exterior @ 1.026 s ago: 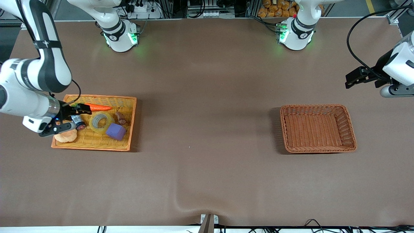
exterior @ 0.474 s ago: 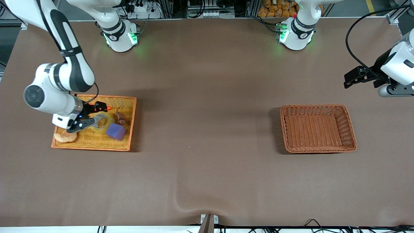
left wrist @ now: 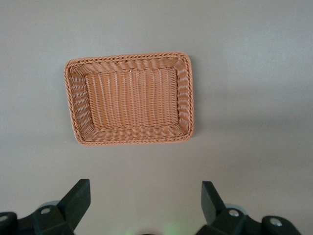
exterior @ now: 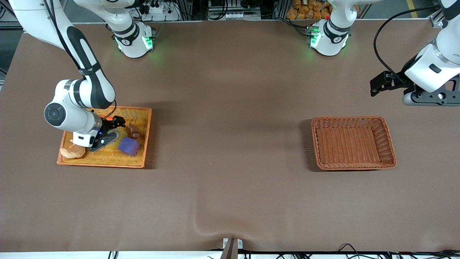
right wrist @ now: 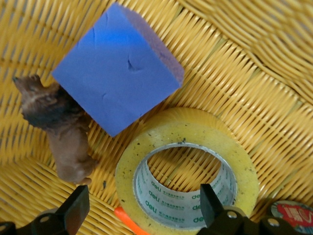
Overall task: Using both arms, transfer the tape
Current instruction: 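Lower the right gripper over the tape roll in the tray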
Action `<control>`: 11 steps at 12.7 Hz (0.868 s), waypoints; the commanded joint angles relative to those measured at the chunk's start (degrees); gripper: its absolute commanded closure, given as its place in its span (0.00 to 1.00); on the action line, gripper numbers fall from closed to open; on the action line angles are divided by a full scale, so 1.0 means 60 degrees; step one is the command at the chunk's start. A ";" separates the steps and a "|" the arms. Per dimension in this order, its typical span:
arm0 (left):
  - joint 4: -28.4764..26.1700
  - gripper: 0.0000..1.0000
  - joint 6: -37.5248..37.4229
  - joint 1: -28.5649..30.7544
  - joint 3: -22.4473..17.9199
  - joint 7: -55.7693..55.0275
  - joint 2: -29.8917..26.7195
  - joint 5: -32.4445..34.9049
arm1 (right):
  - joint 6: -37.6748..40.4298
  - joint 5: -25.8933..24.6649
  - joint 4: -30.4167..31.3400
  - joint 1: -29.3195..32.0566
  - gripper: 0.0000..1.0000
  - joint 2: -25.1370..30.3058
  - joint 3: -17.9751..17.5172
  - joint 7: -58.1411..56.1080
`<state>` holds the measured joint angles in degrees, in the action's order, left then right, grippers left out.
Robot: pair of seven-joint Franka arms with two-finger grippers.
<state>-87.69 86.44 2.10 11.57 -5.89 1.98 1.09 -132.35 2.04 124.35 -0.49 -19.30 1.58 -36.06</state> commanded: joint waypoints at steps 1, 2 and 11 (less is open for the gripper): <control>0.0157 0.00 0.0066 -0.0072 0.0005 0.0059 0.0095 -0.0182 | 0.0027 -0.0032 0.0163 0.0037 0.00 0.0097 -0.0072 -0.0362; 0.0157 0.00 0.0066 -0.0058 -0.0010 0.0073 0.0095 -0.0182 | 0.0027 -0.0032 0.0265 0.0038 0.00 0.0126 -0.0058 -0.0376; 0.0099 0.00 0.0212 0.0103 -0.0025 0.0175 0.0124 -0.0197 | -0.0398 -0.0032 0.0471 0.0081 0.38 0.0010 -0.0058 -0.0332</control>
<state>-87.69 87.44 2.15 11.44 -5.89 2.35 1.09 -133.96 2.04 126.54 -0.51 -19.47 1.44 -37.68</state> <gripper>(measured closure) 0.000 0.123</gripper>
